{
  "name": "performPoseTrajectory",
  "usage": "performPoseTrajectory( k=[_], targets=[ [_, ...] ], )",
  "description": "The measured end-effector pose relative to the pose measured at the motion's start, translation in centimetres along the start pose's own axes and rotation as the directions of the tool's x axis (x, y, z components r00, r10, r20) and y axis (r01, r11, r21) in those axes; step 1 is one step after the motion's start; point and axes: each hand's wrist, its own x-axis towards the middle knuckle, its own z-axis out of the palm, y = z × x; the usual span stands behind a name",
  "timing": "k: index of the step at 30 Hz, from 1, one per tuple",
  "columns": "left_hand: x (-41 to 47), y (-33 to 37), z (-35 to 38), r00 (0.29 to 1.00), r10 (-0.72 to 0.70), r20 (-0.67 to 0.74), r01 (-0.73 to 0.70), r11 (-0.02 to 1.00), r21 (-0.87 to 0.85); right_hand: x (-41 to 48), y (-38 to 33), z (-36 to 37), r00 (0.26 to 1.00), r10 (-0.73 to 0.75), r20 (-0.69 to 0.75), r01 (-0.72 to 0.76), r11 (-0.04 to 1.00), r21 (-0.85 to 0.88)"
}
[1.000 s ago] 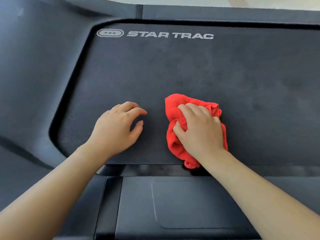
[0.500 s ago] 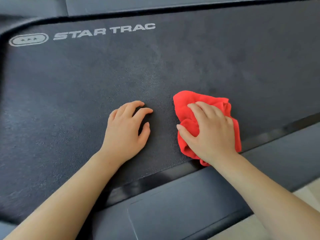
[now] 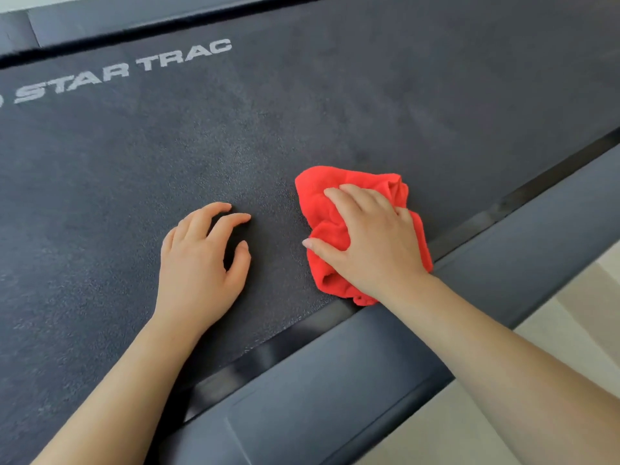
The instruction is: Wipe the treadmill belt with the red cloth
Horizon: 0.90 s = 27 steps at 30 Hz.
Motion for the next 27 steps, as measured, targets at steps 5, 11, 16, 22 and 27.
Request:
performPoseTrajectory(
  k=[5,11,16,22,27],
  targets=[
    [-0.2,0.2,0.0,1.000,-0.006,0.013,0.006,1.000,0.010,-0.1,-0.1,-0.5,1.000,-0.026,0.004,0.026,0.998,0.049],
    [0.1,1.3,-1.2,0.989,-0.049,0.137,0.047,0.999,0.020,-1.8,2.8,-3.1,0.999,-0.032,-0.025,0.036,0.985,0.168],
    [1.2,8.6,-2.3,0.944,0.076,0.320,-0.100,0.993,0.060,-5.9,11.8,-10.2,0.979,-0.052,-0.195,0.093,0.974,0.205],
    [3.4,25.8,0.6,0.795,0.345,0.498,-0.405,0.914,0.013,-14.6,27.6,-17.3,0.987,-0.022,-0.156,0.020,1.000,-0.016],
    [2.4,42.7,5.0,0.666,0.492,0.561,-0.528,0.842,-0.111,-23.0,38.0,-21.5,0.972,0.217,-0.086,-0.217,0.976,0.012]
  ],
)
